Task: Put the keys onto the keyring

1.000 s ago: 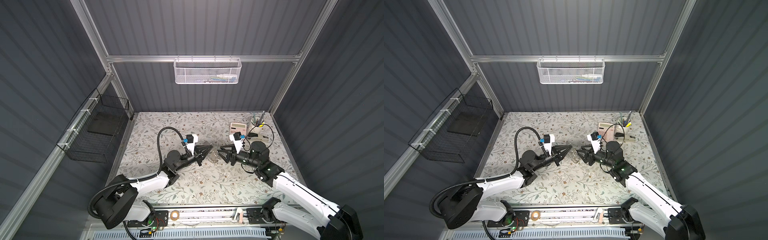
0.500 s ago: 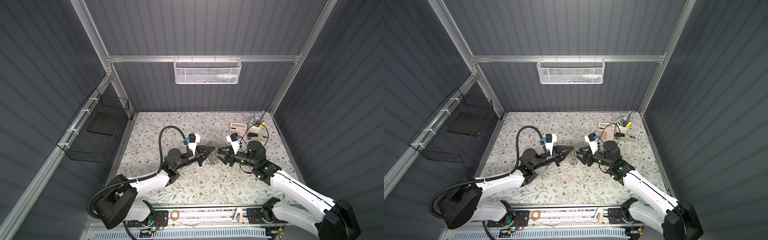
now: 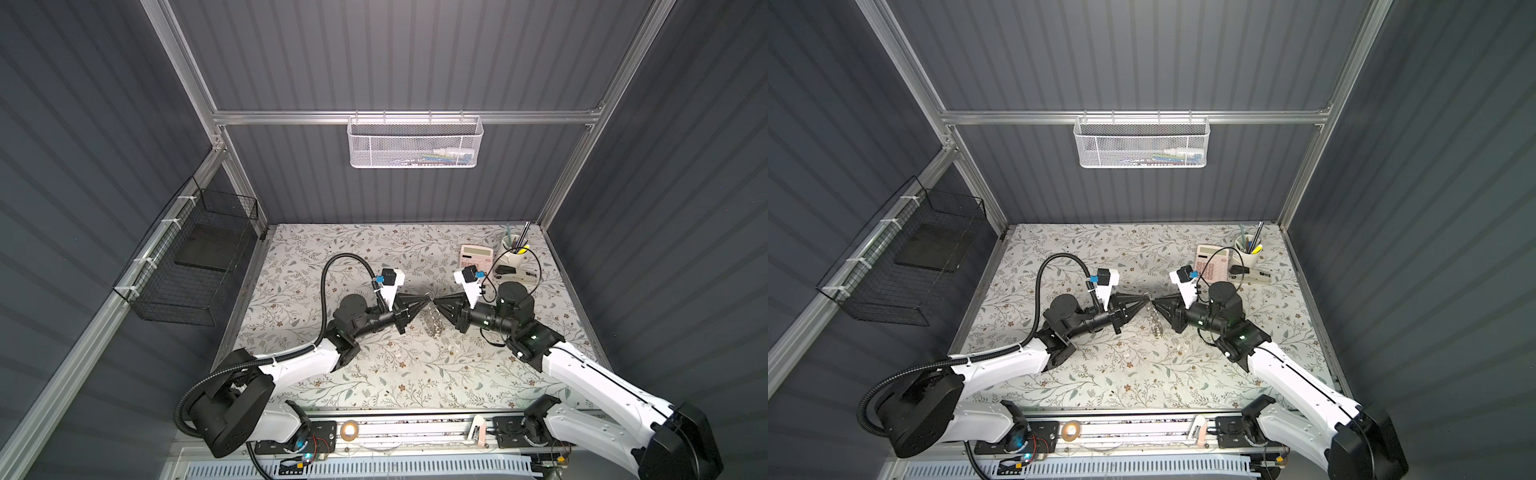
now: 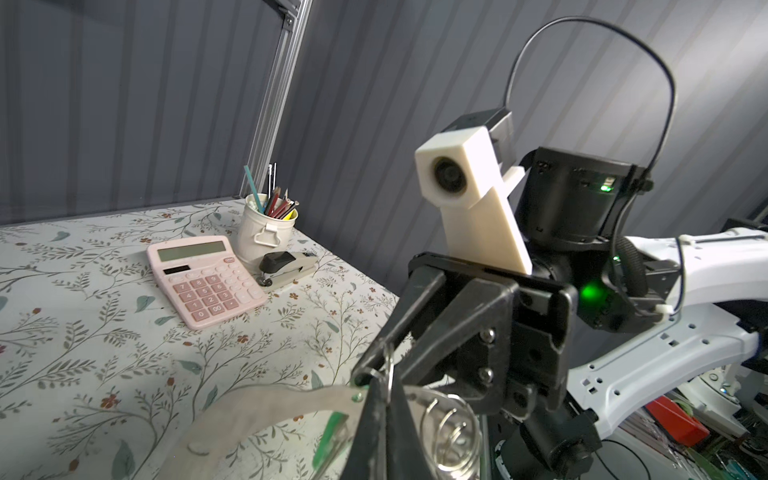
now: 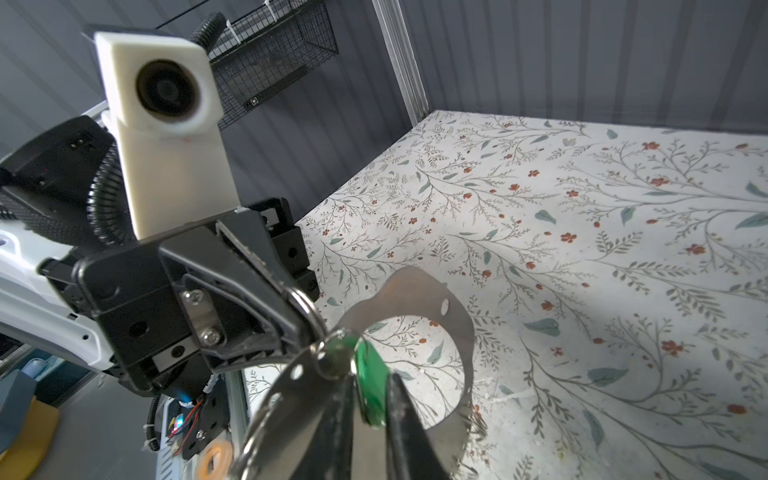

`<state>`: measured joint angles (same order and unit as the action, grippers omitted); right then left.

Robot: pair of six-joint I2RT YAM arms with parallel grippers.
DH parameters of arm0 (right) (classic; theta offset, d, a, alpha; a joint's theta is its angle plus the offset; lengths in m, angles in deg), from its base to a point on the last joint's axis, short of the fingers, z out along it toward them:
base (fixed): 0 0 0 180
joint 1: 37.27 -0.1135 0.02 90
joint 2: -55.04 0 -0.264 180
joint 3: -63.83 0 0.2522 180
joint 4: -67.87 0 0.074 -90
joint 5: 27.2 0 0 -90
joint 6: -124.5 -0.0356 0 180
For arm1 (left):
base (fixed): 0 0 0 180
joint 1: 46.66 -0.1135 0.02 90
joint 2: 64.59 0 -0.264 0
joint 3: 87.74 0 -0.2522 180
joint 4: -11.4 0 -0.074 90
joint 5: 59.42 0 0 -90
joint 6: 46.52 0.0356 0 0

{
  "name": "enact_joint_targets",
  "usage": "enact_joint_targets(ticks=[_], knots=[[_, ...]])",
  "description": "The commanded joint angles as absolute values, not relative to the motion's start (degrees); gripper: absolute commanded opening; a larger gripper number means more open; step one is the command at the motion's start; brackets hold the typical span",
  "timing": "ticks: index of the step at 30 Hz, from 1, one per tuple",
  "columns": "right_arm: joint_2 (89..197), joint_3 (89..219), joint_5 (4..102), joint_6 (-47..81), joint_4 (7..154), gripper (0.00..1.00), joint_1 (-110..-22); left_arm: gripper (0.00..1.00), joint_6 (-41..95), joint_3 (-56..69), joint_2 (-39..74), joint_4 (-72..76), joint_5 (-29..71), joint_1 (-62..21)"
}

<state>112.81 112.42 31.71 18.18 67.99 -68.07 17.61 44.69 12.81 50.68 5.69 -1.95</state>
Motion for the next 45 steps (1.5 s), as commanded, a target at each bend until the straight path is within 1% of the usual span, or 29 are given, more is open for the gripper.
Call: enact_joint_targets(ticks=[1, 9, 18, 23, 38, 45], knots=[[112.2, 112.4, 32.0, 18.7, 67.5, 0.14, -68.4, 0.0, 20.2, 43.5, 9.8, 48.5, 7.7, -1.7], [112.1, 112.7, 33.3, 19.5, 68.6, 0.06, -68.6, 0.0, 23.1, 42.9, 6.1, 41.8, 9.6, -1.7], [112.0, 112.9, 34.9, 20.5, 69.5, 0.0, -69.3, 0.0, 24.9, 41.2, 5.6, 36.2, 8.0, -1.7], [111.7, 112.9, 35.3, 20.8, 69.6, 0.0, -69.6, 0.0, 25.8, 39.1, 6.9, 32.3, 6.8, -1.7], [107.6, 110.5, 34.7, 20.8, 66.4, 0.0, -70.0, 0.0, 26.8, 38.3, 9.0, 30.7, 6.8, -1.7], [108.2, 110.7, 35.2, 20.9, 66.8, 0.0, -70.0, 0.0, 26.9, 38.0, 8.7, 30.5, 6.8, -1.7]])
